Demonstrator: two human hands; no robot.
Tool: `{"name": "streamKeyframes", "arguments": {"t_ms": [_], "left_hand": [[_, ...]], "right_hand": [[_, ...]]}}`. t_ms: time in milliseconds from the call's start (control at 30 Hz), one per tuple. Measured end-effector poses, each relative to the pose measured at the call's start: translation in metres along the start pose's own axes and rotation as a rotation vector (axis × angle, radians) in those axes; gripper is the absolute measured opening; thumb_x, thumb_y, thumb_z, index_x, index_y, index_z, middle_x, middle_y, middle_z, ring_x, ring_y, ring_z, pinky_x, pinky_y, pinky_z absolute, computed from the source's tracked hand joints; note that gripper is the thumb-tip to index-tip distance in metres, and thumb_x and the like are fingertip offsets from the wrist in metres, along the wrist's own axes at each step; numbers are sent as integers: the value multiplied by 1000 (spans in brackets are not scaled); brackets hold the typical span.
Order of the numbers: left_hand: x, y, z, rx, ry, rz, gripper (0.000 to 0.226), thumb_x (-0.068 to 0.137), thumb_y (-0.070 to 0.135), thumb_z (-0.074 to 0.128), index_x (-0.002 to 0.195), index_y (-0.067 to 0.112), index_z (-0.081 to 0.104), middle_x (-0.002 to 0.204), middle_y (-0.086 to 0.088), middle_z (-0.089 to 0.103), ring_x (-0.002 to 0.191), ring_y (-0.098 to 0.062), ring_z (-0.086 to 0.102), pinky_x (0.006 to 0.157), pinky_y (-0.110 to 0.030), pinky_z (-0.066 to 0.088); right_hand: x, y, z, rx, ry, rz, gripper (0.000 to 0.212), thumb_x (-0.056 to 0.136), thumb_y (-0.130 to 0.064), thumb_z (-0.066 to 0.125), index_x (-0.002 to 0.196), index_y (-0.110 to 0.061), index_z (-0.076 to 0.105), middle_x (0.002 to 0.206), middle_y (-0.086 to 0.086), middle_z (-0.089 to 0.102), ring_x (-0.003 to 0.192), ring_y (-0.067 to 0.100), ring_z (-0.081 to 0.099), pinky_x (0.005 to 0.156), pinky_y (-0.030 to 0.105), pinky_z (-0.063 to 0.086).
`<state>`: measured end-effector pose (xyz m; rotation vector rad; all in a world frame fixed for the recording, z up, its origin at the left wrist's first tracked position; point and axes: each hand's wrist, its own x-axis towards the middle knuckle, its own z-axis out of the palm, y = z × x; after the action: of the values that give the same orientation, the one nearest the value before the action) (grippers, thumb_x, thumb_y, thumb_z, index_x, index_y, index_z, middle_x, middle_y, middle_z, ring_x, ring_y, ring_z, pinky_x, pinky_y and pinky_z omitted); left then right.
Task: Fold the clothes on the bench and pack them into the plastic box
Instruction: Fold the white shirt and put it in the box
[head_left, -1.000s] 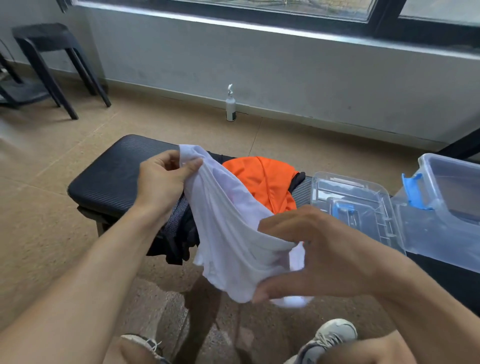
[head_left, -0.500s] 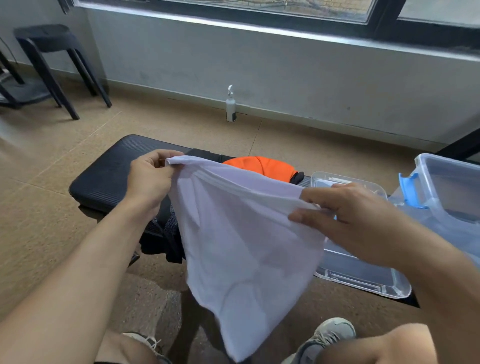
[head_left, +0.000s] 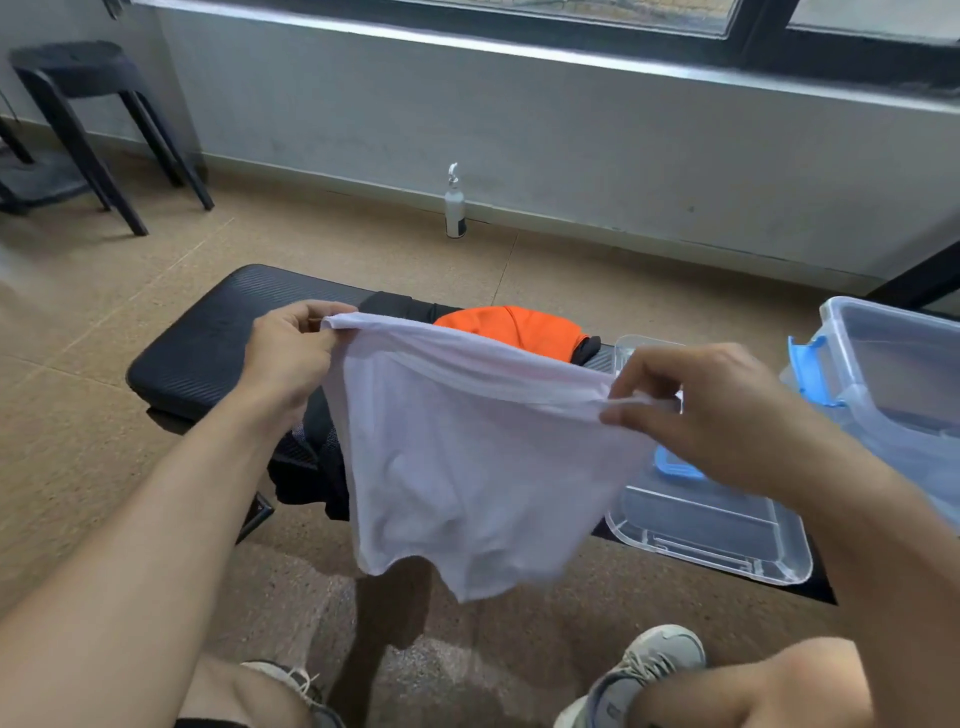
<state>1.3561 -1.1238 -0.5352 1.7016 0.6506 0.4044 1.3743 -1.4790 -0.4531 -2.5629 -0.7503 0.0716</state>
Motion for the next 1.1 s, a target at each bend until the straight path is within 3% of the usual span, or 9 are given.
{"name": "streamKeyframes", "arguments": {"t_ms": [67,167,267,400,533,633,767,933,1100], "left_hand": [[-1,2,-2,-4,-120,-8,8,91,16,76,86,21,79,92,-9,77,84,-22,69,77,-37,55],[-7,10,-8,18,-351,-5,24,88,32,77,96,9,78,93,-7,78,85,-19,68,80,-33,53],[-13,19,-17,-16,-622,-17,50,69,52,88,93,10,77,92,-7,75,83,-17,68,74,-25,56],[-19,30,-30,-93,-785,-14,64,42,52,100,86,11,77,85,-9,75,71,-16,72,61,-23,58],[-27,45,-45,-204,-966,-35,70,41,39,104,97,5,77,91,-14,75,75,-21,75,63,-28,61],[-28,47,-35,-247,-841,1,59,46,44,101,91,15,77,94,-10,77,80,-20,75,66,-28,61],[-26,27,0,90,-327,121,40,74,47,87,84,14,66,86,-4,76,76,-20,69,72,-37,53],[-37,24,17,165,-143,137,26,87,41,78,93,18,67,83,-4,78,78,-25,75,63,-35,53],[-63,31,35,55,-148,180,18,88,35,78,95,18,77,81,0,80,83,-23,78,82,-49,61]], "right_hand": [[6,11,-3,-30,94,97,17,75,-36,84,85,-34,70,68,-10,58,65,6,51,67,30,44],[12,25,-4,-239,-68,292,35,74,-34,86,106,-33,71,80,-11,63,75,13,57,71,32,45],[14,33,-6,-280,-259,338,19,73,-37,86,80,-25,73,71,-3,66,64,14,57,57,27,42],[6,47,-20,395,-422,136,27,64,-35,89,75,-17,72,75,10,66,67,15,58,66,32,42],[-3,44,-37,1207,-418,-44,36,54,-33,96,67,-17,67,63,-1,63,55,8,59,51,17,46],[14,39,-33,1302,-112,135,31,70,-33,87,86,-10,75,79,7,74,66,17,70,64,27,56],[40,42,7,909,401,413,14,89,-18,75,97,-6,76,87,11,72,75,22,63,69,35,52],[52,41,27,833,460,488,17,92,-30,71,88,-13,71,76,3,65,61,18,56,50,31,53],[48,-2,43,847,408,362,21,93,-17,66,74,-12,61,63,8,56,48,18,53,39,28,47]]}}
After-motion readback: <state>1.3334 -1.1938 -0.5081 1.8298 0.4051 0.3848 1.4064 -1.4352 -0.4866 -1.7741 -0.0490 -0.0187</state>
